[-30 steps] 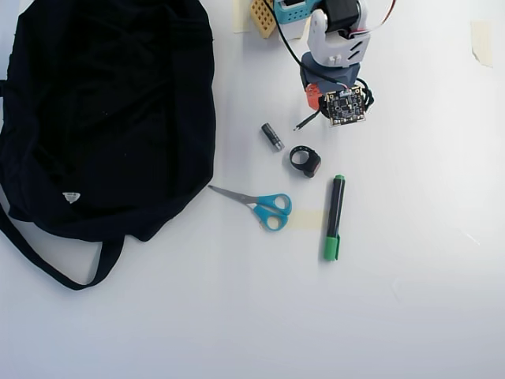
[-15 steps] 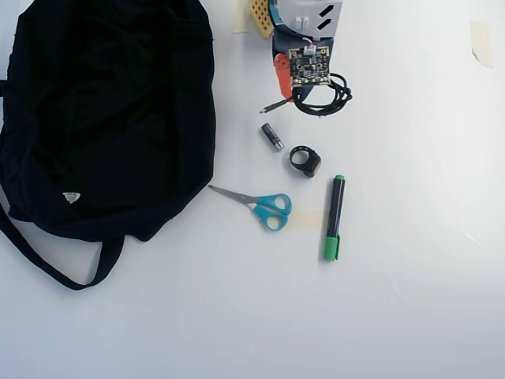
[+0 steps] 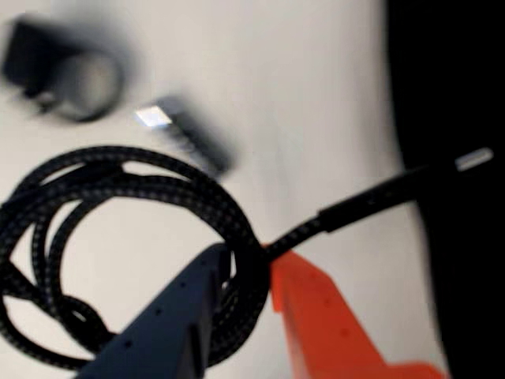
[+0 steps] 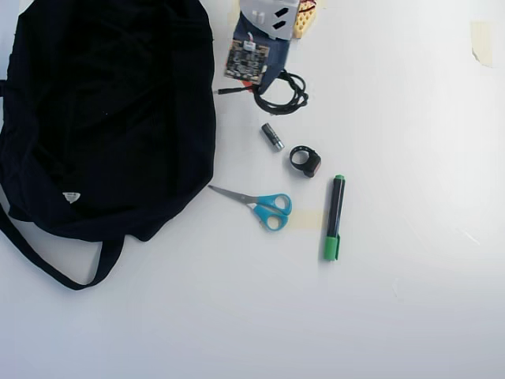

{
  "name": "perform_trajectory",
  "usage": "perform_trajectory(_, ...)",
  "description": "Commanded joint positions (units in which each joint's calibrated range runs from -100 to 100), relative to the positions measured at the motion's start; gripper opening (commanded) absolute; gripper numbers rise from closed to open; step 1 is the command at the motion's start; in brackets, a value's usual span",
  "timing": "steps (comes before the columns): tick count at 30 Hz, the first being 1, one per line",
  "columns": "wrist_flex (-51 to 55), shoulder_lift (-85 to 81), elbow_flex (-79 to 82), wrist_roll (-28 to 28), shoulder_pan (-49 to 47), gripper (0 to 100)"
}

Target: Put the cable into the black bag

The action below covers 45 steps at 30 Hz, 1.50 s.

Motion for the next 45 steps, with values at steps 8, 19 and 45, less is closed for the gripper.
perform_trajectory(8,-16.02,-0.44,-2.27,1.92,10.85,2)
perform_trajectory(19,-21.88,10.27,-13.23,2.49,26.41,2)
perform_trajectory(45,3.1,7.28,-17.99,-1.75,8.09,2)
